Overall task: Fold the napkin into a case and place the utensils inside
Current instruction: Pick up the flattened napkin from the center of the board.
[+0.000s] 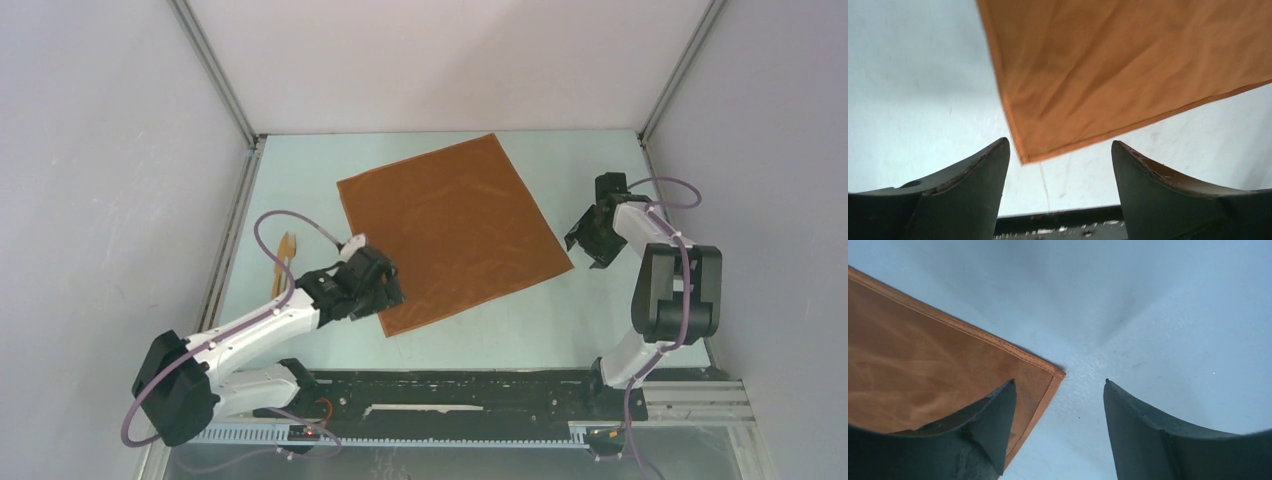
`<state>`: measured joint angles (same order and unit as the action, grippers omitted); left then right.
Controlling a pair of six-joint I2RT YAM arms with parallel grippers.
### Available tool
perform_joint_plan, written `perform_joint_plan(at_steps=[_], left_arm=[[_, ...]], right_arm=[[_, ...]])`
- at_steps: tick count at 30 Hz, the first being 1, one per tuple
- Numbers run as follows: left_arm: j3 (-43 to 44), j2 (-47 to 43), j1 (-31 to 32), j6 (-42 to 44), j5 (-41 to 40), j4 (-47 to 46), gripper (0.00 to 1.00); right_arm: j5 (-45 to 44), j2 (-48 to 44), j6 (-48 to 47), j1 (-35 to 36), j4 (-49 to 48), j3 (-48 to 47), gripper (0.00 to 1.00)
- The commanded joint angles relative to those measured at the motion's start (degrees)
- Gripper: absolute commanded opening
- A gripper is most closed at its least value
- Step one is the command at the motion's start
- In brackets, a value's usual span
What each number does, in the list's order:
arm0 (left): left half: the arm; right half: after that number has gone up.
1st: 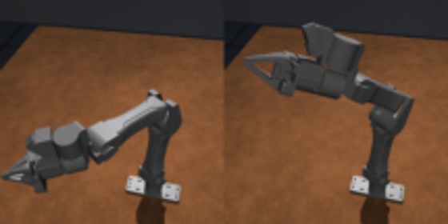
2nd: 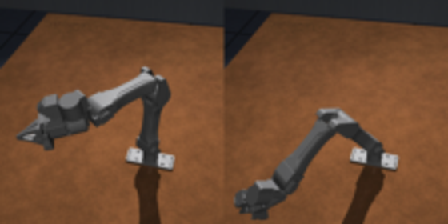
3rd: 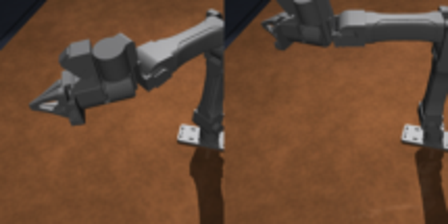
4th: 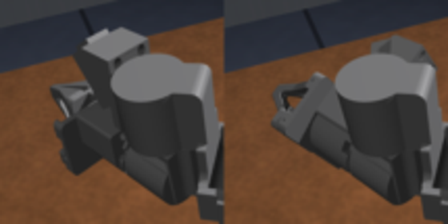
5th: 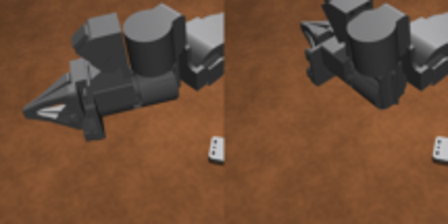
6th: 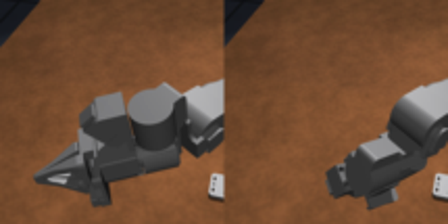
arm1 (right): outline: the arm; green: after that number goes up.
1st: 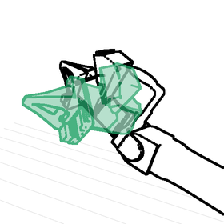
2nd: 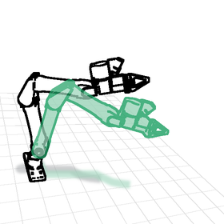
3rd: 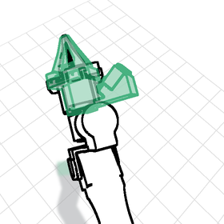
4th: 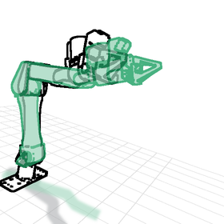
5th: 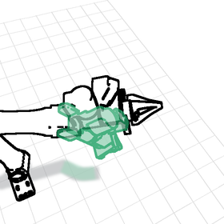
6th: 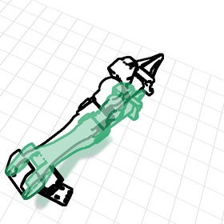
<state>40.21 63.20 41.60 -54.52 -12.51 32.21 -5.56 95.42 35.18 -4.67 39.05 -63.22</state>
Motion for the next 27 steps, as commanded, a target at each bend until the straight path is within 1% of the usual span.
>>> perform_joint_plan(at_steps=[1, 4, 7, 9, 11, 16, 19, 20, 21, 24, 27], left_arm=[[-0.6, 0.0, 6.5, -14.1, -3.3, 9.7, 0.81], [-0.4, -0.3, 8.6, -18.6, -4.0, 12.7, 0.82], [0.2, -0.4, 8.6, -23.9, -6.2, 17.3, 0.83], [1.7, 0.1, 8.6, -25.6, -8.0, 20.5, 0.83], [1.9, 0.0, 8.6, -27.1, -9.6, 21.7, 0.84], [1.3, -0.4, 8.5, -28.6, -8.8, 20.8, 0.86], [1.9, -0.2, 8.2, -31.0, -9.4, 23.1, 0.93], [2.6, 0.2, 7.8, -32.0, -9.7, 24.5, 0.97], [3.2, 0.6, 7.5, -32.2, -10.2, 25.7, 0.99], [4.2, 1.4, 6.3, -32.4, -9.8, 27.3, 1.0], [3.3, 1.3, 5.5, -31.7, -8.1, 25.3, 1.0]], right_arm=[[-1.4, 3.2, -1.3, 0.5, 3.6, -2.7, 0.68], [-1.5, 4.8, -2.3, 1.2, 5.0, -4.6, 0.65], [-1.2, 5.7, -2.3, 2.5, 5.2, -4.9, 0.64], [-1.8, 6.8, -2.6, 3.3, 6.4, -5.5, 0.63], [-2.6, 7.7, -3.0, 4.4, 7.0, -6.5, 0.63], [-2.4, 10.2, -3.4, 4.5, 7.8, -7.2, 0.6], [-3.0, 12.4, -4.0, 6.2, 8.9, -8.4, 0.58], [-3.2, 13.1, -4.2, 6.4, 9.2, -8.9, 0.57], [-3.9, 13.6, -4.3, 6.5, 9.4, -9.3, 0.57], [-3.9, 15.2, -4.9, 6.3, 9.7, -10.2, 0.55], [-3.4, 16.9, -5.4, 6.0, 8.9, -10.1, 0.51]])
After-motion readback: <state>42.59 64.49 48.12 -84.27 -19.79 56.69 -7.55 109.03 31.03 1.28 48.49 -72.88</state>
